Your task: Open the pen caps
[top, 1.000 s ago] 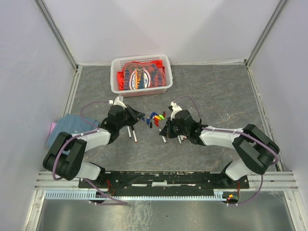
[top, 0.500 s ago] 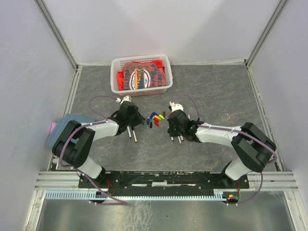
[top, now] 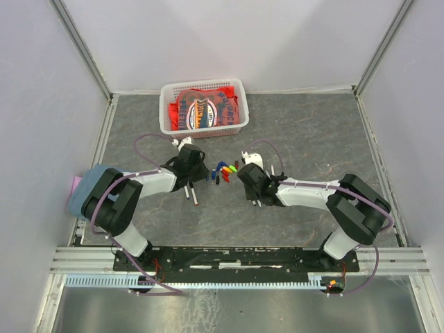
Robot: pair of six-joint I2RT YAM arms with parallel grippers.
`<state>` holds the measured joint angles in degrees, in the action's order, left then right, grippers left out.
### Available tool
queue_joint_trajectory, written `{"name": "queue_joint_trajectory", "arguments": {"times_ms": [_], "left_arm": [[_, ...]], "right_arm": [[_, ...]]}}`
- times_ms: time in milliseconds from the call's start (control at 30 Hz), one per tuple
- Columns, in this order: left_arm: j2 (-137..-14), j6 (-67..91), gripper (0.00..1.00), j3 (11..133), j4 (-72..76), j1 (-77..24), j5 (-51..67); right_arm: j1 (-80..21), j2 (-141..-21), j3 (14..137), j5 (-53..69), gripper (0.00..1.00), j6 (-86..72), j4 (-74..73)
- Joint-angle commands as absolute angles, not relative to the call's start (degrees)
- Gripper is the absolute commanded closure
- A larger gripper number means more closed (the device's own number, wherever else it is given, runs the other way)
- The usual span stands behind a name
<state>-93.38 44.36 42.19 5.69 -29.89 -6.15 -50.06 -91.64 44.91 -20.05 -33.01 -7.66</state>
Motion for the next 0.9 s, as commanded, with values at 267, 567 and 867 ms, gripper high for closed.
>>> {"name": "queue_joint_trajectory", "arguments": {"times_ms": [267, 567, 867], "left_arm": [[-95.10, 41.39, 0.72, 44.98, 5.54, -30.96, -8.77], [-94.28, 41.98, 0.62, 44.93, 5.54, -31.18, -9.21], [-89.68, 42.94, 0.62, 43.72, 4.94, -31.31, -10.75]], "right_arm": [[-51.91, -93.57, 48.57, -27.17, 0.83, -31.60, -9.87], [-52.95, -92.55, 49.43, -29.18, 0.78, -31.05, -11.28], [-53.58, -90.72, 50.46, -30.40, 0.74, -29.83, -12.23]]}}
